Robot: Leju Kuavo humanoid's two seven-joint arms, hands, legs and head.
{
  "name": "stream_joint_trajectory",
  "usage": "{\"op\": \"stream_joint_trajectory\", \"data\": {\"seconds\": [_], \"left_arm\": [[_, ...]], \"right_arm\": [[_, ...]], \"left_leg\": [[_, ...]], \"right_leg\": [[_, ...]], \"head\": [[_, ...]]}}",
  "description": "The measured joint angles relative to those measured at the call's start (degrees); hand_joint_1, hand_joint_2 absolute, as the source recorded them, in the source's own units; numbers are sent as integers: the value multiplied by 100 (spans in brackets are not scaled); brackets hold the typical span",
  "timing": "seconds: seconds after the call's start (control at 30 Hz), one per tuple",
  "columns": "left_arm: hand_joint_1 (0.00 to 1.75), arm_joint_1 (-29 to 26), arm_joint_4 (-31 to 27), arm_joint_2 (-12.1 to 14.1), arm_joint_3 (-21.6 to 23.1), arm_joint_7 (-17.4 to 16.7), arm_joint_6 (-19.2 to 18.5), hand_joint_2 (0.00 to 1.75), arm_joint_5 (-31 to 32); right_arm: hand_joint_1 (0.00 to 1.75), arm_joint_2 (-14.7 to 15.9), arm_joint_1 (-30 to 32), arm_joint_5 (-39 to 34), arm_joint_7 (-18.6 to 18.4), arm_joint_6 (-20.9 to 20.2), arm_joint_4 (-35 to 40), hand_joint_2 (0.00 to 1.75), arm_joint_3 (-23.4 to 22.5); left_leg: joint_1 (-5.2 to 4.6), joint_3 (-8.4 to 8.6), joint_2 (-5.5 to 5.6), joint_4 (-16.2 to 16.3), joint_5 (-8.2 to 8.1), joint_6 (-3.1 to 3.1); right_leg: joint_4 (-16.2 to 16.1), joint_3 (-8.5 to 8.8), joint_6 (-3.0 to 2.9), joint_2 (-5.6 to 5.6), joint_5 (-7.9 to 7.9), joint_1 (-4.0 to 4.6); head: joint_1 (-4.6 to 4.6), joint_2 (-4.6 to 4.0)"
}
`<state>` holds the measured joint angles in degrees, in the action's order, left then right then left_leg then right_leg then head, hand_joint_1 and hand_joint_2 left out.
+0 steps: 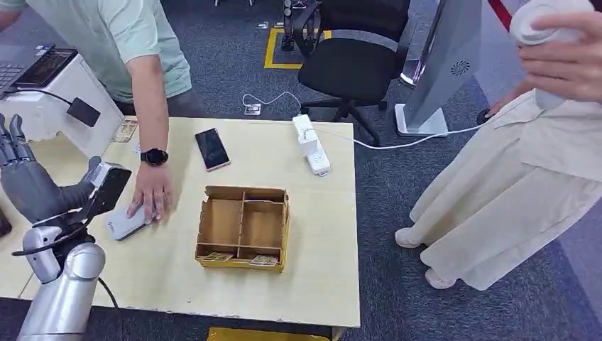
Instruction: Pass the card to the sensor for recognition and then transmit it.
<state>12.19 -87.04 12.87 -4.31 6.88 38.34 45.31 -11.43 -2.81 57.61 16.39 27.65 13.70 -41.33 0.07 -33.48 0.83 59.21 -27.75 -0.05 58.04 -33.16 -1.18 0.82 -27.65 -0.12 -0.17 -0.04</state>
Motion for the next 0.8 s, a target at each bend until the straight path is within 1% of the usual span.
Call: {"op": "stream_joint_trajectory", "data": {"seconds": [0.1,0.2,0.43,0.5,0.6,0.7,0.8], "left_arm": [[0,-76,-76,15,-48,7,0,175,20],[0,-175,-188,61,-85,88,-9,175,31],[0,-537,-531,153,-183,192,-81,175,-94],[0,-606,-601,197,-188,194,-176,175,-98],[0,-788,-734,291,-188,203,-421,175,-94],[0,-1101,-931,395,-203,208,-586,175,15],[0,-1500,-1158,446,-288,262,-645,175,96]], "right_arm": [[0,4,0,-2,4,-2,0,0,0],[0,9,6,-26,13,-2,0,0,0],[0,15,22,-76,42,-4,2,0,-9],[0,17,25,-79,44,-2,2,0,-9],[0,22,34,-105,63,-6,2,0,-18],[0,37,59,-151,112,-22,4,0,-46],[0,48,95,-188,122,-24,11,0,-66]], "left_leg": [[0,0,1,0,0,0],[0,0,0,0,0,0],[0,-1,4,0,0,0],[0,0,2,-1,-1,0],[0,0,0,-1,0,0],[0,-1,0,-1,-1,0],[0,0,-1,-1,-4,-3]], "right_leg": [[0,1,0,-2,0,0],[0,1,0,-1,1,0],[0,1,2,-3,-3,0],[0,1,2,-1,-3,0],[0,1,2,0,-2,0],[0,1,1,0,-3,0],[0,0,-5,2,-8,0]], "head": [[-2,0],[0,0],[0,0],[0,0],[-4,0],[0,-2],[0,0]]}}
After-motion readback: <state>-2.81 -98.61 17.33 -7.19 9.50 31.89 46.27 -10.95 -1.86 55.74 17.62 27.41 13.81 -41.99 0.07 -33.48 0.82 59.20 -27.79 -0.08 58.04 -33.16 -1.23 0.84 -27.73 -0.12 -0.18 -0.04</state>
